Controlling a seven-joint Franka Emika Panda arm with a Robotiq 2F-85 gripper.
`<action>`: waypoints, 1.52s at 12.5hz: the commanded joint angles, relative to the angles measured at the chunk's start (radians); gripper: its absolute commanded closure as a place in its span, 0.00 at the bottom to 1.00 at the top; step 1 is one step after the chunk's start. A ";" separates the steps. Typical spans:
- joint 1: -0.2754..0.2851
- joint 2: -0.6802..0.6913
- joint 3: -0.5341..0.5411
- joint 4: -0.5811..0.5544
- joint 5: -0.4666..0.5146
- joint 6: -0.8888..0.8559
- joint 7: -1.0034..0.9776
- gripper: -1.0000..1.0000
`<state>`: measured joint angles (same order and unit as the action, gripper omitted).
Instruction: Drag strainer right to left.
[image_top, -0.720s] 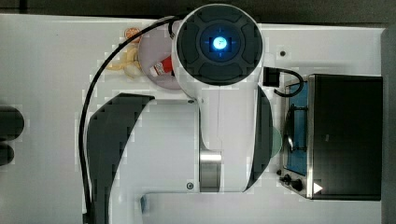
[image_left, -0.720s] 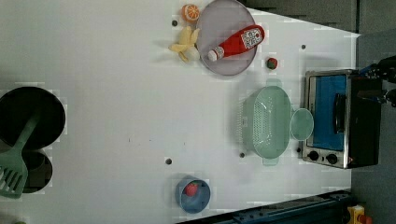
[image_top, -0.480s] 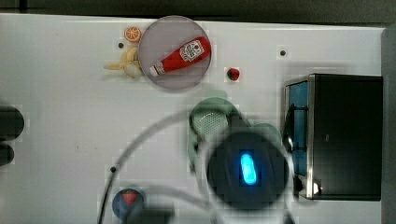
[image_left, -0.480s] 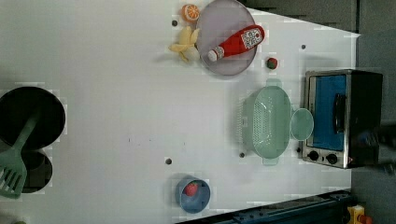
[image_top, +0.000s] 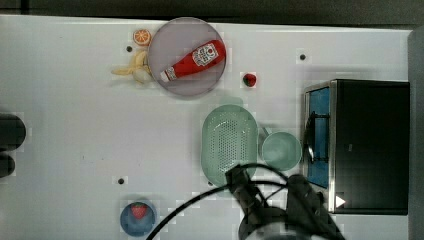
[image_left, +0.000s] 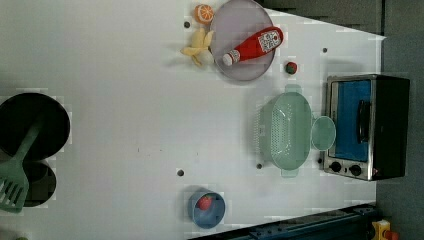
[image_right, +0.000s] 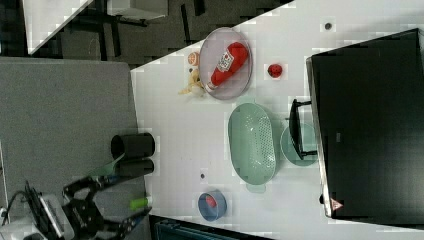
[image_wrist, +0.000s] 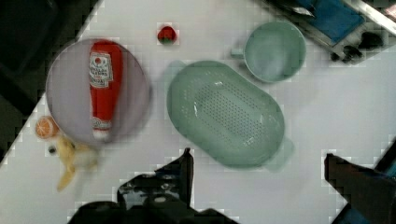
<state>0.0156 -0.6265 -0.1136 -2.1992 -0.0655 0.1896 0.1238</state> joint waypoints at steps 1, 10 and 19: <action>0.001 0.197 0.028 -0.123 0.008 0.104 0.097 0.00; 0.004 0.675 0.036 -0.261 0.008 0.754 0.399 0.00; 0.013 0.976 0.083 -0.258 0.009 1.051 0.616 0.00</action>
<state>0.0319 0.3638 -0.0595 -2.4629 -0.0532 1.2217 0.6709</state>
